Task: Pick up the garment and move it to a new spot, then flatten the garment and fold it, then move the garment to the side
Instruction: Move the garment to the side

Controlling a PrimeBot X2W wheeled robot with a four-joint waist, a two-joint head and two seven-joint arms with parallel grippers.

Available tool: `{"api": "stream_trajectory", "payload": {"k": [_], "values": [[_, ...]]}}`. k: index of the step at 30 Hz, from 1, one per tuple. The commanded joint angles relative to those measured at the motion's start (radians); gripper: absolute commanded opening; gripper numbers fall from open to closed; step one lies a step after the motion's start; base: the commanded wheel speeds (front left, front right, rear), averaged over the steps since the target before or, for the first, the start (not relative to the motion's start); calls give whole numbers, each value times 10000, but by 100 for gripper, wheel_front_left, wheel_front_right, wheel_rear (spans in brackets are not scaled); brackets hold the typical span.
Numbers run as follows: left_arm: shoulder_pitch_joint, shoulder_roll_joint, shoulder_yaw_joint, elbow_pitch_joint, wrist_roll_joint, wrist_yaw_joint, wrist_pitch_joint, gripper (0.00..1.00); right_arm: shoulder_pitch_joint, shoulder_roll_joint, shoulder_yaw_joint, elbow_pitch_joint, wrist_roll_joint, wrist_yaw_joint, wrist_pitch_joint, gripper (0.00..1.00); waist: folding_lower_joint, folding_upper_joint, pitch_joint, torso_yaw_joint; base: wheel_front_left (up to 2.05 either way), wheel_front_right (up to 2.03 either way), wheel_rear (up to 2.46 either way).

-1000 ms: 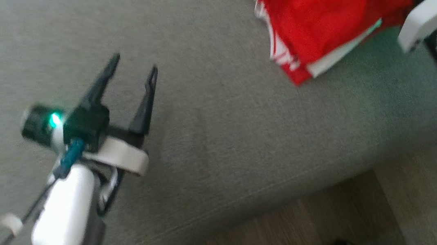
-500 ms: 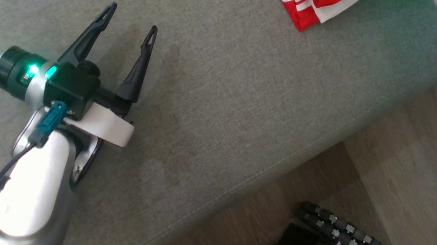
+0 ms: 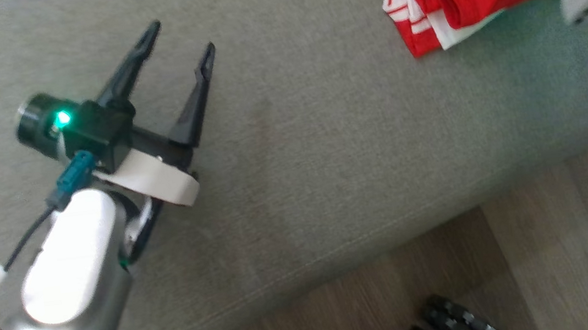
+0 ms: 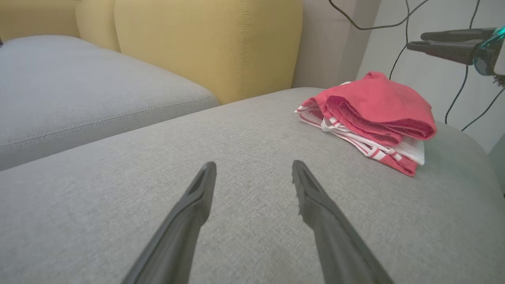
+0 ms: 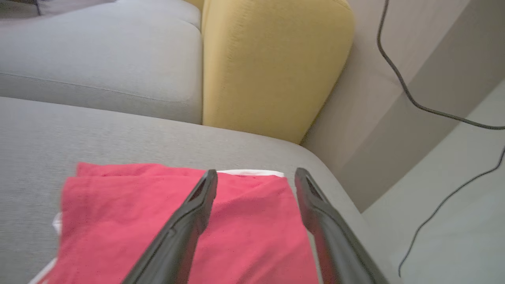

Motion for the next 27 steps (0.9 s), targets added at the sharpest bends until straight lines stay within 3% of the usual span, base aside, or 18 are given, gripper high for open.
{"api": "stream_trajectory", "payload": {"k": [1,11,17,27], "values": [[159,-45,488,-150,-152,155,-141,100,407,128,390,-485,76,-4,-43,100,-1,0,-773,616,0,0,0],[1897,-954,1540,-279,-388,831,-237,100,2170,743,1602,-1339,1007,-4,-186,100,-1,0,-2598,1851,0,0,0],[3328,-1589,2633,-523,-166,1063,-239,100,3700,1109,1500,-1605,1730,-4,-818,100,-1,0,-3773,2592,0,0,0],[4885,-2163,3846,-733,1002,847,-240,100,5588,1342,1517,-1632,2292,-4,-1465,100,-1,0,-4765,3198,0,0,0]]}}
